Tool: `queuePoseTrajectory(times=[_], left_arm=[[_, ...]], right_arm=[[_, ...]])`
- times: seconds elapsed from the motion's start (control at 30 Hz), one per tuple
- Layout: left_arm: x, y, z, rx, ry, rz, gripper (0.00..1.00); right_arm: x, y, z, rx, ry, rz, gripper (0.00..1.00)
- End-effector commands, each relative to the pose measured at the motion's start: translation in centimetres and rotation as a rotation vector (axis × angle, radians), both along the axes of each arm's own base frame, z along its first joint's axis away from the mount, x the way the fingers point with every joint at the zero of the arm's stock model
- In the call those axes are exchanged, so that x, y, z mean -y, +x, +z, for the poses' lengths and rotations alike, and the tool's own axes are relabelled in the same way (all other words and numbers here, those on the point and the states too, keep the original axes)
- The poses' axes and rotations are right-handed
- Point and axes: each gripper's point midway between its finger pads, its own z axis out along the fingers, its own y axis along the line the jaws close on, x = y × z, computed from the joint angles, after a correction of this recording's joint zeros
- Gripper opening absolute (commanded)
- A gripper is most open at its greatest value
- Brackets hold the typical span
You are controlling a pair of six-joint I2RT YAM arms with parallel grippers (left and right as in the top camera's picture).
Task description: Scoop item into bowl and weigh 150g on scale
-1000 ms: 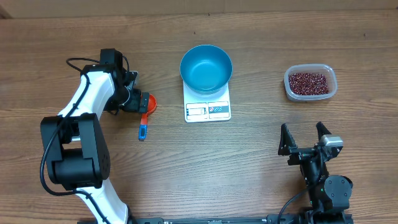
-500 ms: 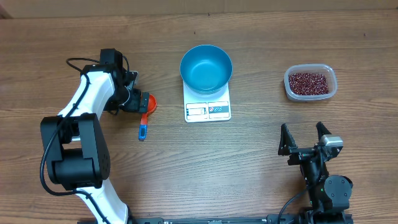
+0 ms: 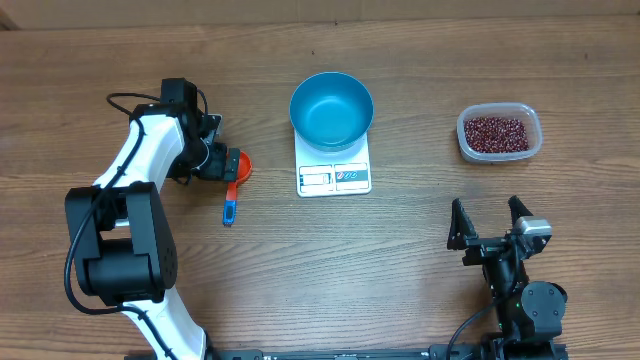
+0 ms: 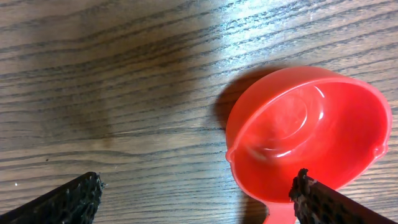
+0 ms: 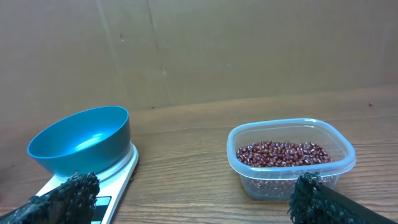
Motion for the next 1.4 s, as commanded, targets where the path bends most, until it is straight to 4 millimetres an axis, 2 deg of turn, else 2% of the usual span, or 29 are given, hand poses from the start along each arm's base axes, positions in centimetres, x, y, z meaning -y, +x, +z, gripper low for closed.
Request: queuePoseTrajectory(times=[0.0, 1.37], left_arm=[[0.37, 0.68, 0.33, 0.018, -0.012, -0.024, 1.0], [-0.14, 1.01, -0.22, 0.027, 0.015, -0.021, 1.0]], right_arm=[[-0.1, -0.01, -0.08, 0.008, 0.004, 0.003, 1.0], [-0.1, -0.01, -0.08, 0.008, 0.004, 0.002, 1.0]])
